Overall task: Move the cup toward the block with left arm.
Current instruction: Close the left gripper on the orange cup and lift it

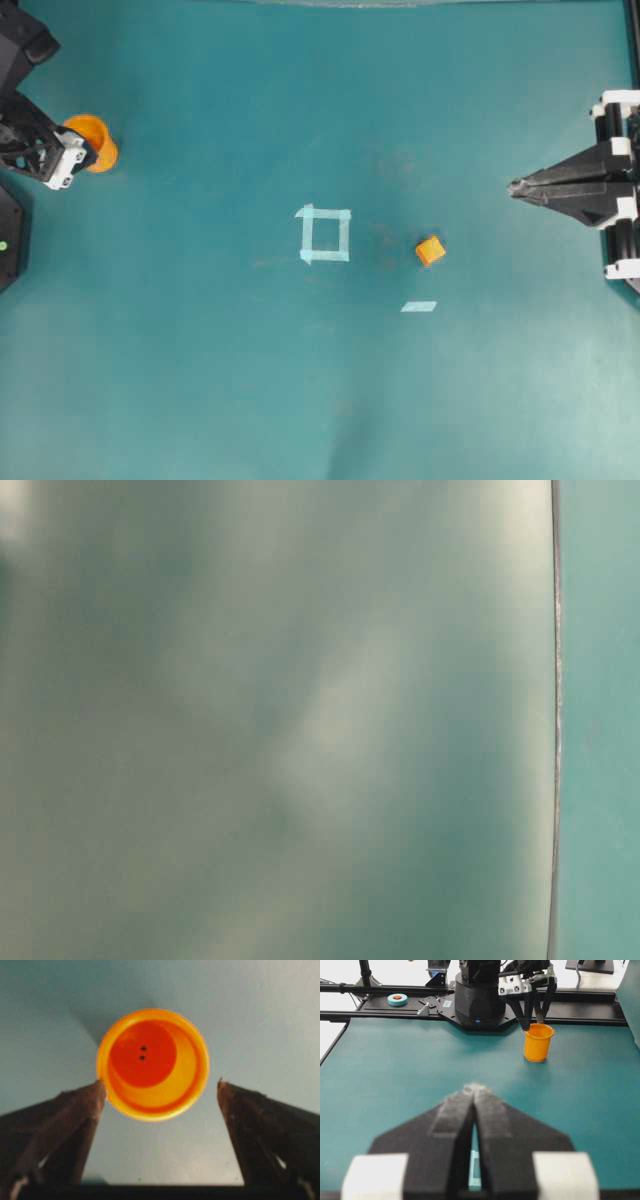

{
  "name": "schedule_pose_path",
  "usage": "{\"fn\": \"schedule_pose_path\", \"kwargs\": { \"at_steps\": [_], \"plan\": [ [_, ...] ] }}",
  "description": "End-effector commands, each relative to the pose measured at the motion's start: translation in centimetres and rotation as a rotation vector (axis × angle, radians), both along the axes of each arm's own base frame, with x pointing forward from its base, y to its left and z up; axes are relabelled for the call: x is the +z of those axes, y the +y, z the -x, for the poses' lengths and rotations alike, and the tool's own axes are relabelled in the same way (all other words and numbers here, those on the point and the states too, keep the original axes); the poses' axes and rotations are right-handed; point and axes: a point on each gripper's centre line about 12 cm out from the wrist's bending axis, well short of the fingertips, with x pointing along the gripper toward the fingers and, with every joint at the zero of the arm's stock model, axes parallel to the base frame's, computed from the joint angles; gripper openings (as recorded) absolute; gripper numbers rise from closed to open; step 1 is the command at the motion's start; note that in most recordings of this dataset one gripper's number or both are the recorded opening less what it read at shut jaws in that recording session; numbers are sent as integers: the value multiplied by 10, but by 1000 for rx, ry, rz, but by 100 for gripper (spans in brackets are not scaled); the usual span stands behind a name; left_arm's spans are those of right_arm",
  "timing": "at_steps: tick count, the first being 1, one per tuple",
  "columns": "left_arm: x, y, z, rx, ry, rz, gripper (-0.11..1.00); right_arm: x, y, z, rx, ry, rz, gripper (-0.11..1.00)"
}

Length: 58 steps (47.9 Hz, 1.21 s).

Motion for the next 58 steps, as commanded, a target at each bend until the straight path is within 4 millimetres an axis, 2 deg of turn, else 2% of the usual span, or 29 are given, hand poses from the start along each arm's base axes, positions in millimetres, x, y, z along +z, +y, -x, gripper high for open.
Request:
{"fn": "schedule_pose_path", "kwargs": {
  "at_steps": [1,17,39,58],
  "plan": [
    [5,3,-6,-4,-22,-12,85,12,0,-3,-1,-29,0,0],
    [-2,5,-10,-1,2,5,85,9,0,-4,-1,-18,2,0],
    [-19,19,-32,-15,44,23,85,7,0,-6,-1,-8,0,0],
    [-32,17,-29,-8,88,54,85,4,0,-7,-2,5,-2,0]
  ]
}}
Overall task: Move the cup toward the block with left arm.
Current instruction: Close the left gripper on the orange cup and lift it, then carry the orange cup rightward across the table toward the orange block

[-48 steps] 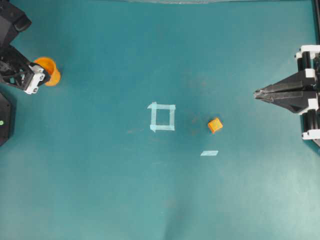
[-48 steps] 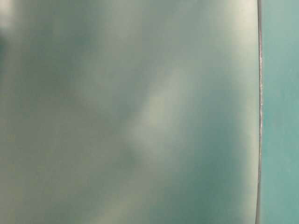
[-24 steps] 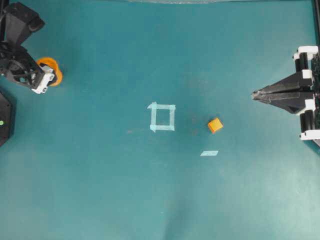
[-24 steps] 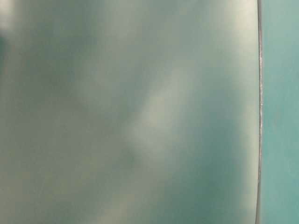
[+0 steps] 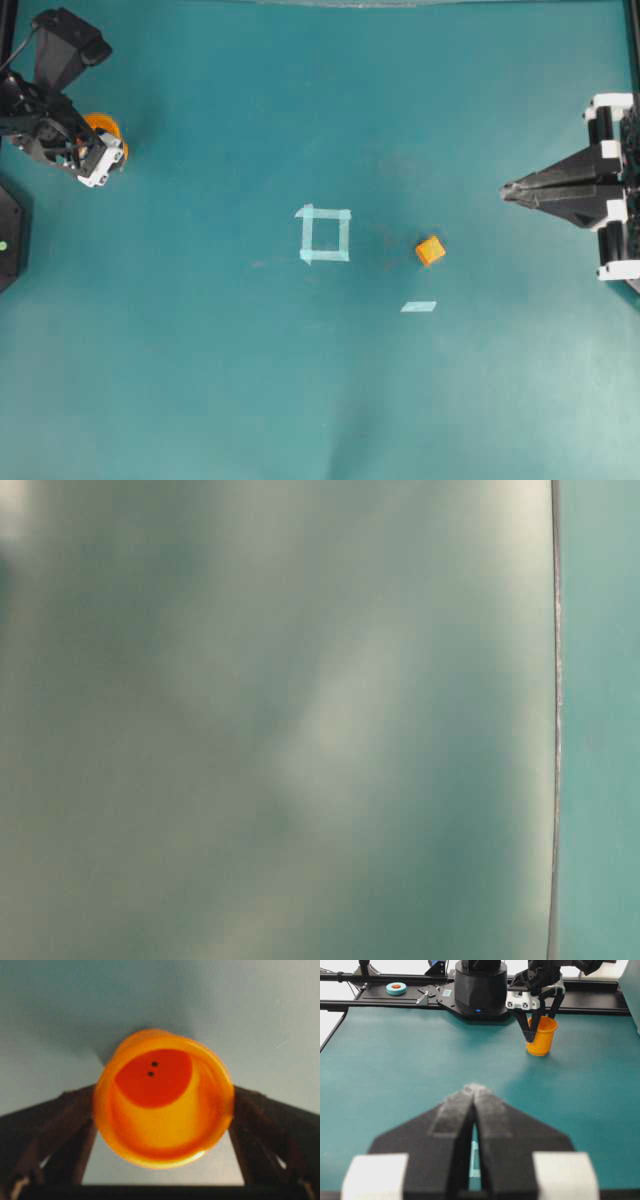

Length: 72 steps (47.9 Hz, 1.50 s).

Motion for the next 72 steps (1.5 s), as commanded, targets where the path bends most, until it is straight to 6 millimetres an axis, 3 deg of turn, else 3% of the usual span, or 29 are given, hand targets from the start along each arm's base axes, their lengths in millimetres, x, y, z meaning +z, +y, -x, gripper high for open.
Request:
{"fn": "schedule_pose_path", "kwargs": {
  "at_steps": [1,23,34,44,54,72],
  "plan": [
    [3,1,-3,-1,-13,-9,85,11,0,-3,-2,-29,-1,0],
    [-1,-7,0,-23,2,2,70,10,0,-3,-1,-26,0,0],
    [16,-10,-11,-75,-40,-29,70,10,0,-3,-1,-20,-3,0],
    [47,-36,-51,-242,-85,-43,70,10,0,-3,-2,-15,-6,0],
    [54,-54,-91,-350,-57,-28,70,10,0,-3,-2,-17,-6,0],
    [78,-72,-185,-538,-70,-78,70,10,0,-3,-2,-17,-14,0]
  ]
}}
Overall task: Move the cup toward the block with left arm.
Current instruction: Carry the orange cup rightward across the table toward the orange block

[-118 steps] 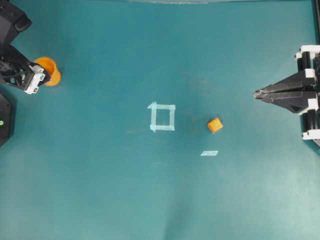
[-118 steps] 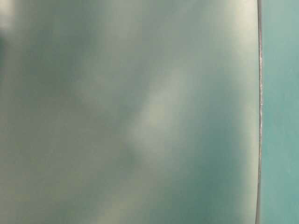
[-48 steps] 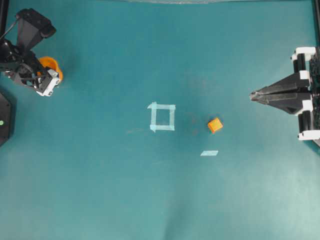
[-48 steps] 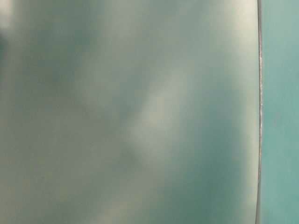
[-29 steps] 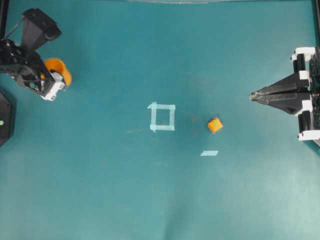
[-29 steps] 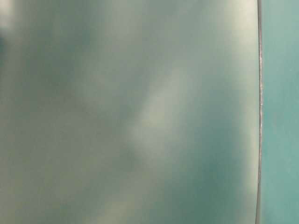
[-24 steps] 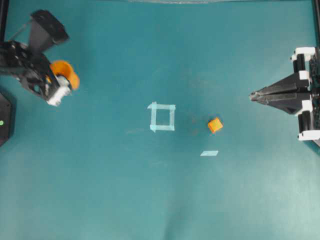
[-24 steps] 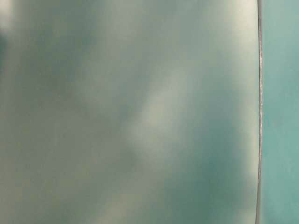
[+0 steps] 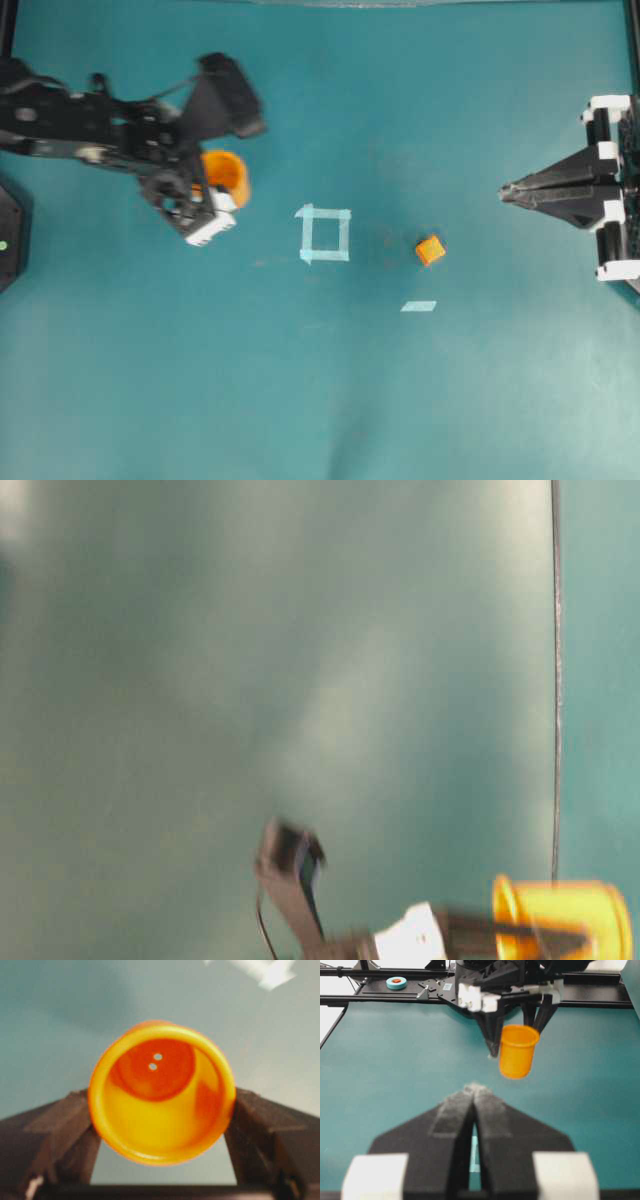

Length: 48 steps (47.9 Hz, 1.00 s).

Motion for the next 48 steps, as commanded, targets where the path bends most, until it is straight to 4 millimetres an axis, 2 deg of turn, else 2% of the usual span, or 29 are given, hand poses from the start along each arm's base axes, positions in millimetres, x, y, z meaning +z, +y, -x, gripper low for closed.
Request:
{"fn": "schedule_pose_path", "kwargs": {
  "at_steps": [1,10,22,31,37,48],
  "plan": [
    [19,-5,-25,-42,-49,-17,70,13,0,-3,-2,-32,-1,0],
    [33,-13,-67,-124,-55,-43,70,13,0,-3,-2,-32,-1,0],
    [41,-18,-108,-212,-87,-84,70,13,0,-3,-2,-32,-1,0],
    [41,-23,-132,-257,-76,-98,70,13,0,-3,-2,-32,-1,0],
    [48,-26,-146,-283,-100,-113,70,12,0,-3,-2,-31,-1,0],
    [50,-27,-163,-313,-123,-130,70,13,0,-3,-2,-32,-1,0]
  ]
}}
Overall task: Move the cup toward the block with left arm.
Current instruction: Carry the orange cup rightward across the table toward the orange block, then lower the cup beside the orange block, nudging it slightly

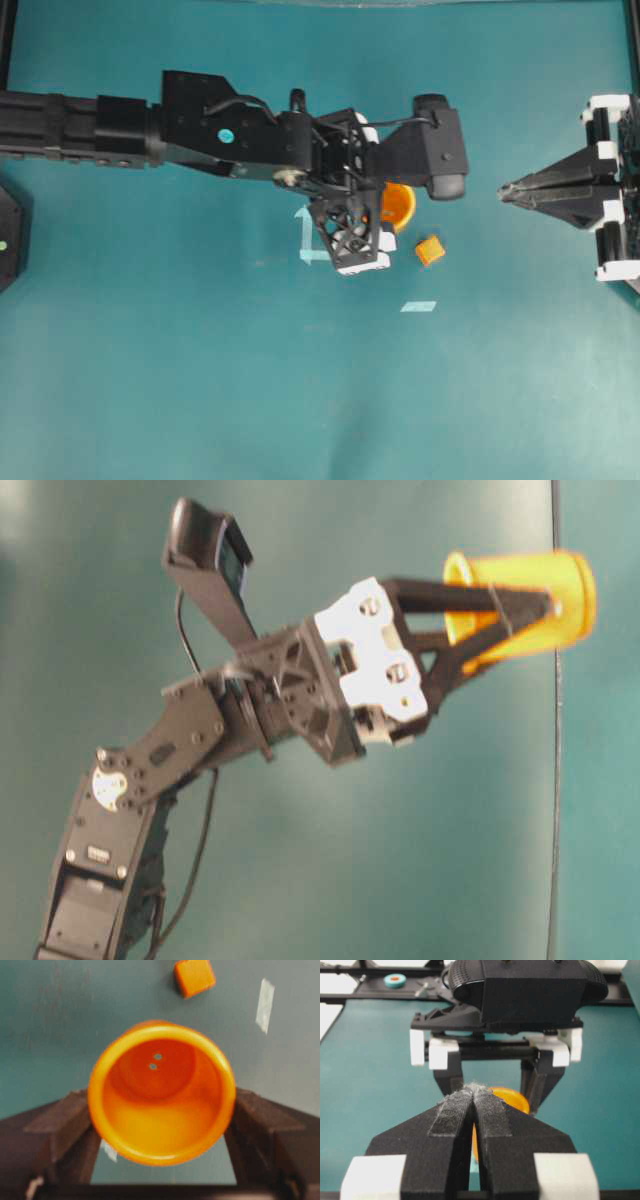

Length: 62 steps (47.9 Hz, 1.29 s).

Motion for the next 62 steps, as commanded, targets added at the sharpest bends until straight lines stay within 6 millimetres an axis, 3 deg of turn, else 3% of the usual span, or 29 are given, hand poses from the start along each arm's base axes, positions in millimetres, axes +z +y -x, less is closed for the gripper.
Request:
{"fn": "schedule_pose_path", "kwargs": {
  "at_steps": [1,23,37,62],
  "plan": [
    [19,-1,-7,-7,-52,-6,70,12,0,-3,-2,-34,-3,0],
    [-5,-6,-33,-24,-30,-4,70,12,0,-3,-2,-32,-3,0],
    [-9,-7,-42,-56,-30,-15,70,12,0,-3,-2,-31,-3,0],
    [-26,-4,-28,-38,56,-4,70,13,0,-3,-2,-34,-3,0]
  ]
}}
